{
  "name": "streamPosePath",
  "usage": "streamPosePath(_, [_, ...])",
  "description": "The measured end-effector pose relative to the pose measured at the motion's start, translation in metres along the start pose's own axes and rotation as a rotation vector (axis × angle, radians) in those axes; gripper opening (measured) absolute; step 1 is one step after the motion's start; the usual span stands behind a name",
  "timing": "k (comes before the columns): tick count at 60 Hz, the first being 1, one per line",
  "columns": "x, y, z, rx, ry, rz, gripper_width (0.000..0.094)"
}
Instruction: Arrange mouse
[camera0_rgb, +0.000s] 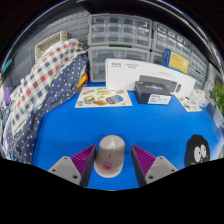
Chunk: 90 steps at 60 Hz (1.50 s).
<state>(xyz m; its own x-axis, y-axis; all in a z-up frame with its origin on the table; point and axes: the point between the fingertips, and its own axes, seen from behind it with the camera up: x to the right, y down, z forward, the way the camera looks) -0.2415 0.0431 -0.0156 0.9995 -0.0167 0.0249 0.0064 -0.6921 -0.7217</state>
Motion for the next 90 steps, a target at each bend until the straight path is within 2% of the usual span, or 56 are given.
streamPosePath(9, [-0.003, -0.001, 0.002, 0.003, -0.005, 0.043, 0.0511])
streamPosePath(14, [-0.001, 0.0, 0.001, 0.005, -0.014, 0.067, 0.0482])
streamPosePath(24, [-0.001, 0.001, 0.001, -0.014, -0.067, 0.043, 0.0355])
streamPosePath(34, [-0.001, -0.001, -0.005, -0.057, -0.125, -0.052, 0.0356])
streamPosePath(42, [0.028, -0.063, -0.052, 0.056, -0.168, -0.125, 0.0355])
streamPosePath(51, [0.115, -0.138, -0.125, 0.219, -0.131, -0.166, 0.0355])
streamPosePath(55, [0.16, -0.156, -0.148, 0.274, -0.102, -0.161, 0.0354])
streamPosePath(60, [0.219, -0.16, -0.166, 0.29, -0.063, -0.154, 0.0354])
streamPosePath(63, [0.252, -0.15, -0.164, 0.283, -0.041, -0.136, 0.0355])
streamPosePath(72, [0.324, -0.086, -0.127, 0.163, 0.0, -0.073, 0.0353])
streamPosePath(84, [0.329, 0.012, -0.071, -0.018, -0.046, -0.072, 0.0352])
streamPosePath(90, [0.323, 0.045, -0.055, -0.07, -0.065, -0.063, 0.0353])
